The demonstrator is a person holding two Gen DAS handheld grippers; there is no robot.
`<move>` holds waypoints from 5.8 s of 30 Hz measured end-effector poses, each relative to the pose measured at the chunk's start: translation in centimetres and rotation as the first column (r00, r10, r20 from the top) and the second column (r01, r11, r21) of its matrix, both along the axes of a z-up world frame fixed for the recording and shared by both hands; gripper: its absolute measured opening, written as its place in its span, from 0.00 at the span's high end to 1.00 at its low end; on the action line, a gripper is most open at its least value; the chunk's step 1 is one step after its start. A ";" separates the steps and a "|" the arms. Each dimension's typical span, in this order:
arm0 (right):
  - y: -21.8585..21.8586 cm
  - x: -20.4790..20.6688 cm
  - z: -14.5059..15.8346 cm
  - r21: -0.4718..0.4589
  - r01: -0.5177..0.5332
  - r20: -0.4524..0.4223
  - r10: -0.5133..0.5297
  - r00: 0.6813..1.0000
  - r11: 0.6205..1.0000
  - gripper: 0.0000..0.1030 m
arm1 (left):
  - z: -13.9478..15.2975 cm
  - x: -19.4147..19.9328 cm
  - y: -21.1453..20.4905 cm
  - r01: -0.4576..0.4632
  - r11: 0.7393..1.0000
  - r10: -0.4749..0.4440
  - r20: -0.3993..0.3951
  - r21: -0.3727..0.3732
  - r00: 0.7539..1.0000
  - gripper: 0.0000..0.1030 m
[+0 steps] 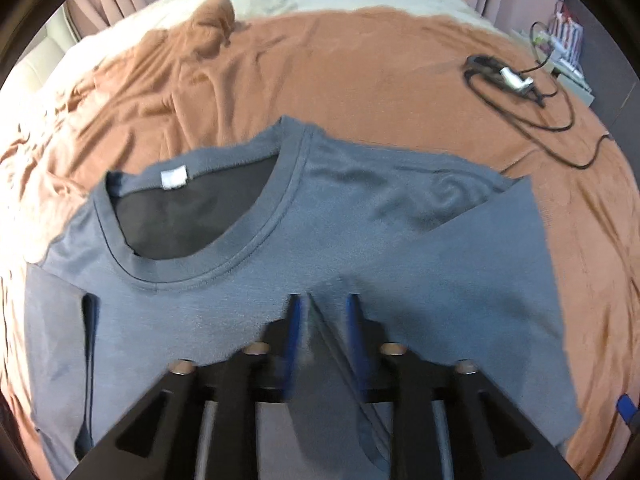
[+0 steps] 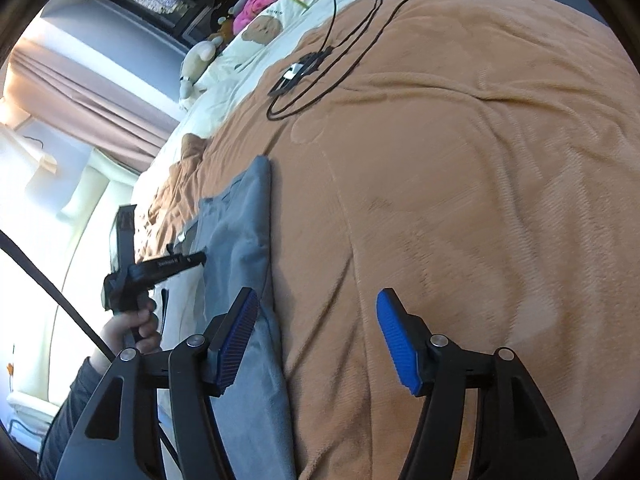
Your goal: Fold small clothes
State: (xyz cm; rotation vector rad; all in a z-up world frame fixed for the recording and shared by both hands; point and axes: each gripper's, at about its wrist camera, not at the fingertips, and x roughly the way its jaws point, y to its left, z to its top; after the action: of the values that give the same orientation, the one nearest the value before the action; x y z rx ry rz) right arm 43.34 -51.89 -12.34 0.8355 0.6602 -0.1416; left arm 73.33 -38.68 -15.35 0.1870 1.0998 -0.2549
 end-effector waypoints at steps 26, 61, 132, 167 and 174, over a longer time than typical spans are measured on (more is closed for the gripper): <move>-2.2 -2.7 -0.1 0.103 0.114 0.003 -0.115 0.993 0.988 0.41 | -1.4 -11.8 -12.5 0.406 0.914 -0.405 -0.121 -0.024 0.906 0.82; 0.6 -1.4 0.5 0.058 0.032 0.000 -0.032 0.999 0.998 0.41 | -1.6 -13.9 -2.7 0.303 0.937 -0.331 -0.165 -0.175 0.929 0.87; 22.4 -23.4 7.4 -0.325 -0.105 -0.025 0.103 0.994 0.940 0.05 | 9.7 -43.7 48.5 -0.277 0.858 0.336 0.066 -0.433 0.939 0.23; 20.2 -26.1 0.0 -0.098 -0.075 -0.129 0.062 0.990 0.992 0.20 | -1.5 -46.0 51.1 -0.389 0.734 0.370 -0.152 -0.556 0.916 0.41; 19.9 -25.6 -1.5 -0.071 -0.085 -0.124 0.076 0.989 0.994 0.23 | -2.3 -47.3 51.7 -0.425 0.686 0.372 -0.218 -0.590 0.902 0.45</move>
State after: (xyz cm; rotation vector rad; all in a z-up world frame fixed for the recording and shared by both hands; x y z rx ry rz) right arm 17.75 -31.95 -13.81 0.7302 0.7967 -0.1439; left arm 26.04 12.97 -17.66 -0.6748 1.0496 -0.2225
